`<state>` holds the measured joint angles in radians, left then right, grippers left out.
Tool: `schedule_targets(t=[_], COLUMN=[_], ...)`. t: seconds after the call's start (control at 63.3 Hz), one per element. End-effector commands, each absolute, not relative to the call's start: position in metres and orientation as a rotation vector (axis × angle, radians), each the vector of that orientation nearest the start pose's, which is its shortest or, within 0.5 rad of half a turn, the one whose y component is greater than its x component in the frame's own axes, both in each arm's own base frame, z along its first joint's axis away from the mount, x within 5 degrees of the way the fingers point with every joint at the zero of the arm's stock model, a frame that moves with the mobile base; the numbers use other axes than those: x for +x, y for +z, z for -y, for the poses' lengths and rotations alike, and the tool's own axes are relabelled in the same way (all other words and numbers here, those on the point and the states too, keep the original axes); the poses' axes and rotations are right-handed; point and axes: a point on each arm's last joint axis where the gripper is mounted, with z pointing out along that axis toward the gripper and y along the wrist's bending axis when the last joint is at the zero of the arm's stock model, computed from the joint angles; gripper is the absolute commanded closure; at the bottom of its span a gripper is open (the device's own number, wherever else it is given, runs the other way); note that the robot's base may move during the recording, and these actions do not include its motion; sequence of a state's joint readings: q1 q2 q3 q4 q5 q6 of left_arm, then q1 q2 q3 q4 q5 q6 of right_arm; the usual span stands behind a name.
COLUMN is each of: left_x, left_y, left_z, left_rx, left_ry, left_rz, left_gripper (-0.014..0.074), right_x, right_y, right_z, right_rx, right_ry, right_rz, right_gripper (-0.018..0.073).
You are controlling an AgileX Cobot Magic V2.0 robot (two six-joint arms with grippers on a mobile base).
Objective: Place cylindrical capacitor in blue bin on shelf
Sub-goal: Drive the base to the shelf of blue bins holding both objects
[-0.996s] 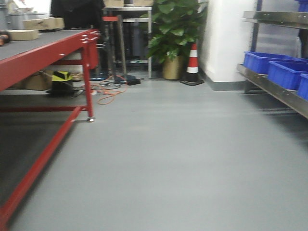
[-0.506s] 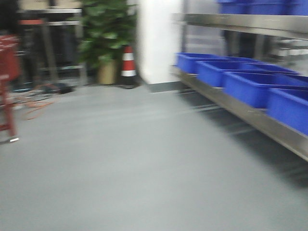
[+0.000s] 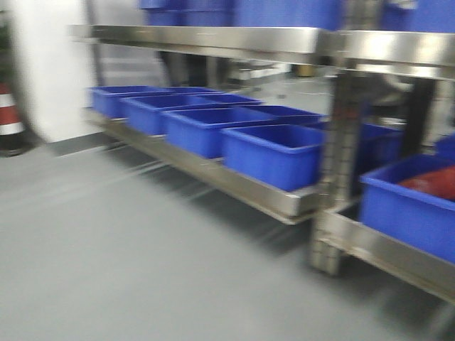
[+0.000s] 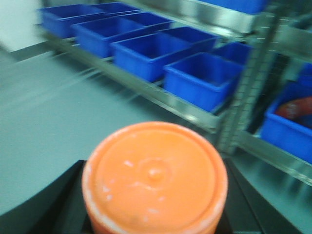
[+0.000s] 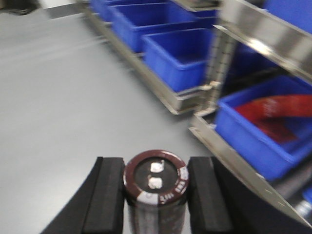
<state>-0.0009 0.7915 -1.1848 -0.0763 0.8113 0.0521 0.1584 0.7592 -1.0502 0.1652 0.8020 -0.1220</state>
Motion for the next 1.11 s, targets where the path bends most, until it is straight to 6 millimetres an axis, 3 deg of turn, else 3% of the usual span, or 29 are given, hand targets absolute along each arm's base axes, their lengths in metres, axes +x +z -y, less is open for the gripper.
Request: schedule_targets(t=[0.0, 1.091], left_x=[0.1251, 0.1251], left_y=[0.4612, 0.4612], left_z=[0.0062, 0.0062], left_rx=[0.039, 0.039], left_ry=[-0.066, -0.066], left_rz=[-1.867, -1.867], left_gripper=[0.0708, 0.0708], right_x=[0.1255, 0.1255], right_y=[0.4266, 0.4266], right_z=[-0.0303, -0.0303], right_rx=[-0.243, -0.243], right_ry=[0.204, 0.204], right_rz=[-1.941, -1.941], right_gripper=[0.0721, 0.0721])
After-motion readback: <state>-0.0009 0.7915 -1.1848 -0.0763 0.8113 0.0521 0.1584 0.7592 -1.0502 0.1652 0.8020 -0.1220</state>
